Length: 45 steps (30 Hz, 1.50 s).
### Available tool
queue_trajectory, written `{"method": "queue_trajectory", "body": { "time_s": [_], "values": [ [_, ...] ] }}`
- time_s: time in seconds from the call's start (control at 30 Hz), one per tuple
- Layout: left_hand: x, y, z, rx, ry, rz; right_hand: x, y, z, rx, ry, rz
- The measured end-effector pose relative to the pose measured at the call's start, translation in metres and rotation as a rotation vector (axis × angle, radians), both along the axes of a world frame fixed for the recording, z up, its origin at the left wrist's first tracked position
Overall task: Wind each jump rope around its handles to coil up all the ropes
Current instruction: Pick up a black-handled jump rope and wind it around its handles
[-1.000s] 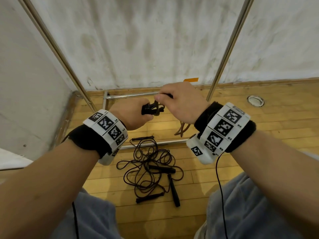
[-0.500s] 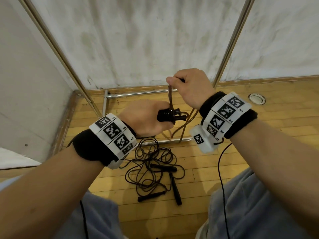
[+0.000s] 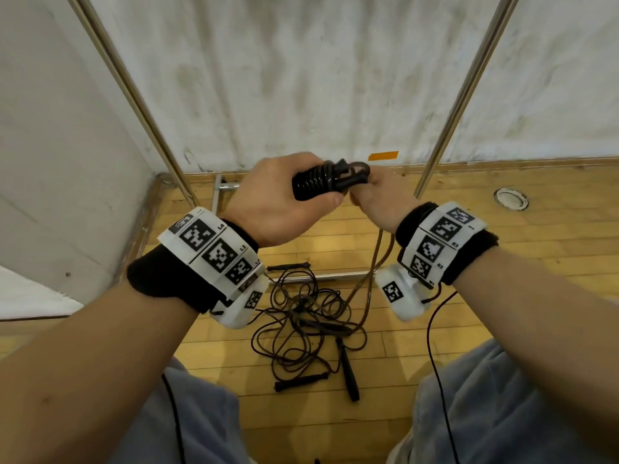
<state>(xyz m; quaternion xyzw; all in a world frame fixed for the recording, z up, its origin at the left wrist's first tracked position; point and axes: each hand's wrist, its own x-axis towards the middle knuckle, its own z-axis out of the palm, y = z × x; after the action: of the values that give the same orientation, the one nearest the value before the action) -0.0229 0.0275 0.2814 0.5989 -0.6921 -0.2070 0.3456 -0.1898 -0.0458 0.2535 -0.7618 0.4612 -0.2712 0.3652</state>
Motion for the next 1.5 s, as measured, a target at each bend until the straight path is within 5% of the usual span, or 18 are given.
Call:
{"method": "queue_trajectory", "body": {
  "time_s": [0.27,0.67,0.9,1.07,1.23,1.5],
  "values": [
    [0.019,-0.016,-0.005,-0.096,-0.092,0.238,0.020,0.023,-0.014,-0.172,-0.018,0.092],
    [0.039,-0.038,-0.031,0.033,-0.595,0.346,0.022,0.038,-0.017,-0.064,0.433,0.249],
    [0.018,-0.031,-0.045,0.213,-0.703,0.087,0.010,0.030,0.002,-0.440,0.421,0.187],
    [0.002,-0.018,-0.038,0.146,-0.595,-0.171,-0.003,0.011,0.005,-0.439,0.309,0.104],
    [-0.001,-0.013,-0.026,0.091,-0.484,-0.110,-0.009,0.004,0.008,-0.359,0.120,0.072],
    [-0.005,-0.003,-0.006,0.078,0.187,-0.090,-0.001,0.001,0.012,-0.209,-0.118,0.004]
  ]
}}
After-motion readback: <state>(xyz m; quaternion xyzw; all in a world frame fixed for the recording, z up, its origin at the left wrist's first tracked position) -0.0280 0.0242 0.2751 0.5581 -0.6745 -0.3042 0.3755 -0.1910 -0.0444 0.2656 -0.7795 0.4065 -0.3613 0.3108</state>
